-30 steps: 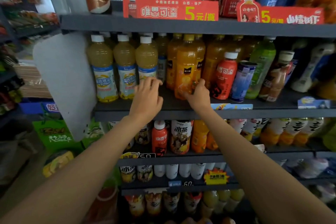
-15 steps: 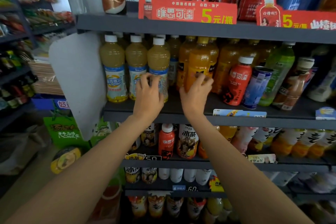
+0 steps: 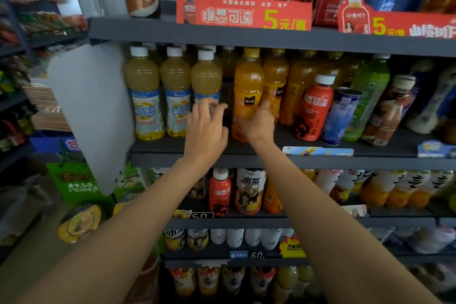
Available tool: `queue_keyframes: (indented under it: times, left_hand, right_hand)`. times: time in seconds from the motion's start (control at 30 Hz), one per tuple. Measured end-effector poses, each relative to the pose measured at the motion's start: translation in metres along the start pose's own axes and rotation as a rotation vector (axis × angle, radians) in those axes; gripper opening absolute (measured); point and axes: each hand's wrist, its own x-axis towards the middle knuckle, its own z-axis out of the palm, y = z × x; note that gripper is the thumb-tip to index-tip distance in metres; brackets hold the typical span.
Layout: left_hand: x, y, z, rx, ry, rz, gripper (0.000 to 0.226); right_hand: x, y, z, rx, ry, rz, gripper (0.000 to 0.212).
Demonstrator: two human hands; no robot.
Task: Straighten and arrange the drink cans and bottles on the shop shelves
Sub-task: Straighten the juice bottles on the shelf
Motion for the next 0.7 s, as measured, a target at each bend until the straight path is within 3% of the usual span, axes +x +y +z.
queue_keyframes:
  times: [0.1,0.23,0.33,0.53,0.7]
  left_hand:
    - [0.004,0.018,0.007,-0.055,-0.017,0.065,0.041]
    - [0.014,0.054,0.023,-0.121,-0.069,0.07,0.043]
    - [0.022,0.082,0.035,-0.174,-0.082,0.078,0.044]
    - [0.037,0.123,0.054,-0.203,-0.126,0.041,0.051]
    - [0.048,0.141,0.066,-0.268,-0.277,-0.085,0.073]
  right_hand:
    - [-0.004,0.009,-0.018,0.005,0.017,-0.053,0.058]
    - [-0.001,0.026,-0.066,-0.096,0.264,-0.133,0.048]
    - [0.009,0.045,-0.099,-0.207,0.387,-0.117,0.053]
    - [0.037,0.063,-0.131,-0.651,0.217,-0.241,0.072]
    - [0.053,0.063,-0.133,-0.657,0.181,-0.332,0.062]
